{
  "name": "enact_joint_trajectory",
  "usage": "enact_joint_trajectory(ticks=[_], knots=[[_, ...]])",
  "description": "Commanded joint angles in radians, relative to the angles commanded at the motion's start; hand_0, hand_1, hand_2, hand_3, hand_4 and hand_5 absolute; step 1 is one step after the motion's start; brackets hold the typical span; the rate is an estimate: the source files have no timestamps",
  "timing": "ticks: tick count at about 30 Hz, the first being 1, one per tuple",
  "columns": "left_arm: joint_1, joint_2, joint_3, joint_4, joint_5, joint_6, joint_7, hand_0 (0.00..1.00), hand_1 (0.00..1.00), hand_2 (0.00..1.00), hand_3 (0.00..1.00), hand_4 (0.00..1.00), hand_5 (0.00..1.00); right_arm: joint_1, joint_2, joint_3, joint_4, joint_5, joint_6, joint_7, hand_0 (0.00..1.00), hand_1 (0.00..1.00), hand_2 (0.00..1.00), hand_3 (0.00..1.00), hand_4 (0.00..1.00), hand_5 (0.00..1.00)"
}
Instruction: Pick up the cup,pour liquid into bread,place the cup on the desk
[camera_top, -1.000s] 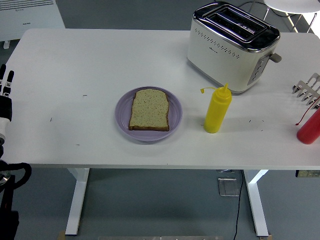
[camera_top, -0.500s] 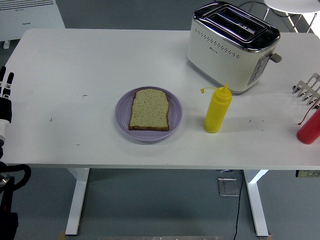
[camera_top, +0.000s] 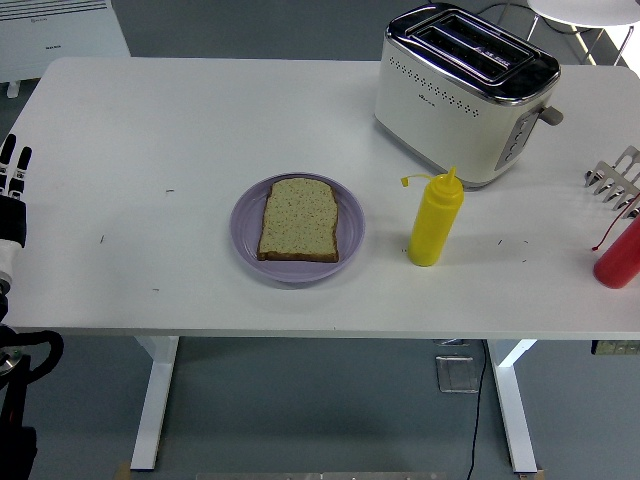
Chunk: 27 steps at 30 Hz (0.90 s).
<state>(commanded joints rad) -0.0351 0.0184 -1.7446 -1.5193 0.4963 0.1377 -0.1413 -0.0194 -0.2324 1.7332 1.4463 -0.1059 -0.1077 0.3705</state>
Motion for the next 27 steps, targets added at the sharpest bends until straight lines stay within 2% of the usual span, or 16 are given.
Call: enact_joint_trajectory(ticks=[27], knots=[[0.0,0.0,0.003,0.001,0.0,0.0,0.0,0.806,0.78,0.806,0.772,0.475,0.998,0.004,0.003,0.005,-0.002,0.004,0.002,-0.007,0.729,0.638,0.669,0.661,0.552,0.406]])
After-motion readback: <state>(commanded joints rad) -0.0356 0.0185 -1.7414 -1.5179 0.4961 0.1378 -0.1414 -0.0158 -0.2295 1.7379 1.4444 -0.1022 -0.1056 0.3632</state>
